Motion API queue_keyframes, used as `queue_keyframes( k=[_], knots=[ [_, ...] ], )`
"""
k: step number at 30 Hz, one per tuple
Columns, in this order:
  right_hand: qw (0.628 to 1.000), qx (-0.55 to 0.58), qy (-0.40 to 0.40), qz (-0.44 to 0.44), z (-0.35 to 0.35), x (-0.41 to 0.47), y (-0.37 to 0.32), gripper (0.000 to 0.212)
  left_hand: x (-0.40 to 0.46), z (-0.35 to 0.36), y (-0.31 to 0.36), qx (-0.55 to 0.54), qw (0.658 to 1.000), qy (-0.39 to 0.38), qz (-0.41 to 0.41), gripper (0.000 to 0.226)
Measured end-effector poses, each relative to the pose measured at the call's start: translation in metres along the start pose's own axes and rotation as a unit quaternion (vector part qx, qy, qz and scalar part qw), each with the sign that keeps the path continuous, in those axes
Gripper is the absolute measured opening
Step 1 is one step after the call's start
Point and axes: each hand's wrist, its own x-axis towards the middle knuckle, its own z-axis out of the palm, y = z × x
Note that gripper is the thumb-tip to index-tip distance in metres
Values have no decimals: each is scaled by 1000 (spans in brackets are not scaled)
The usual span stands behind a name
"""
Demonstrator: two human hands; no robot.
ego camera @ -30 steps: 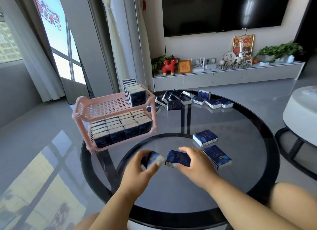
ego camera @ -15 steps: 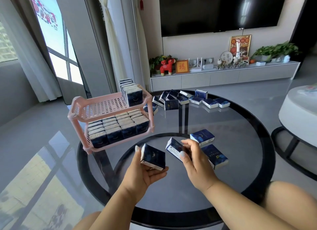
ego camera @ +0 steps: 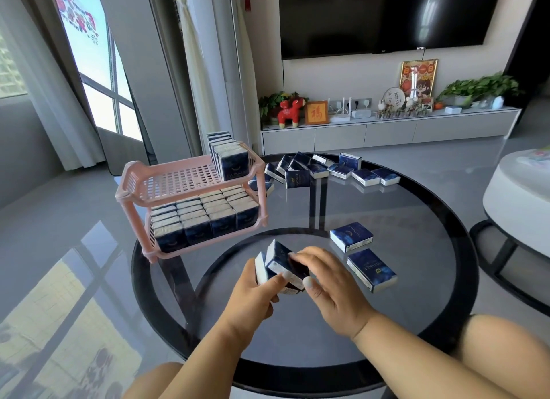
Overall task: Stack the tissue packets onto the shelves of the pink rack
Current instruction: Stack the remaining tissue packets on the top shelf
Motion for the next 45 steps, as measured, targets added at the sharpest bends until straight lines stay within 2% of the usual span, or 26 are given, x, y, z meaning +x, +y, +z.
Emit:
queue_keyframes(
  k=[3,5,9,13,15,17,19,20,22,25,30,35,38,40,43,45],
  knots=[
    [999,-13,-31,-10,0,0,-1,65,0,1,1,12,1000,5,10,57],
    [999,-11,-47,-20,-1,1,-4,65,2,0,0,30,997,65,-5,57],
    [999,-13,-35,-9,-3,2,-5,61,4,-2,1,70,986,149,17,36],
    [989,-84,90,77,-11,23,6,34,3,-7,5,123,976,173,56,33],
    [968,-147,96,177,-24,42,20,31,5,-11,4,143,973,172,63,39],
    [919,-233,29,317,-38,60,38,45,6,-14,4,161,972,161,65,44],
    [850,-297,-78,429,-48,73,51,59,6,-16,3,198,967,147,64,43],
    [825,-309,-123,457,-49,76,55,62,6,-16,3,214,965,141,63,43],
    [809,-319,-183,459,-46,81,58,61,7,-16,2,224,963,134,67,46],
    [824,-315,-230,411,-32,87,52,60,10,-14,1,211,966,131,73,52],
    [836,-293,-312,345,-19,92,28,74,15,-15,1,188,968,150,65,47],
    [862,-251,-309,313,-23,90,20,60,17,-22,3,112,976,184,40,47],
    [874,-202,-312,313,-26,88,16,54,19,-27,3,88,980,173,35,44],
    [893,-147,-282,319,-28,84,17,45,19,-29,2,78,983,161,34,42],
    [929,8,-166,332,-32,74,19,27,20,-33,0,54,987,147,32,42],
    [925,141,-103,338,-32,62,9,12,21,-35,-1,37,989,139,31,41]
  ],
)
